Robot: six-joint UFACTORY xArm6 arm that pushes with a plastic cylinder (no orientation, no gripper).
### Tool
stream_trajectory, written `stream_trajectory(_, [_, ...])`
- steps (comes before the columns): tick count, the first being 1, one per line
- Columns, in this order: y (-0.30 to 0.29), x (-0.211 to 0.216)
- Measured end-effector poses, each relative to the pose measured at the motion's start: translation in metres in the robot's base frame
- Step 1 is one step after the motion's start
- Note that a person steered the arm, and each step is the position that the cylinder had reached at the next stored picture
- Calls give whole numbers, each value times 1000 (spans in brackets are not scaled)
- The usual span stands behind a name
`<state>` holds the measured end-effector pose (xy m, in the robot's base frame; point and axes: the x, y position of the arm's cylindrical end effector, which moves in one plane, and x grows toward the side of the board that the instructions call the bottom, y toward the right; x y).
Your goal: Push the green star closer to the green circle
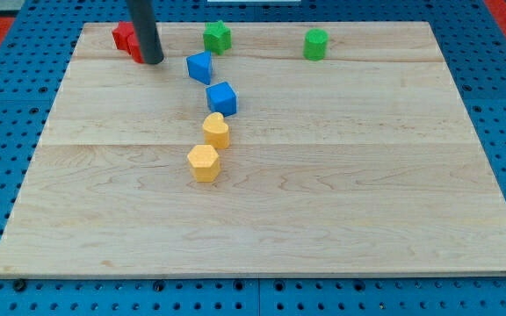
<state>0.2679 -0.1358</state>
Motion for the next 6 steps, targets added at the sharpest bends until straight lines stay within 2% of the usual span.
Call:
stream_trajectory(1, [65, -15])
stream_trajectory(2, [33, -44])
stream_trajectory(3, [21, -44])
stream_trajectory(4, [24, -76])
stream_trajectory(5, [87, -67])
stream_trajectory(6, [159, 21])
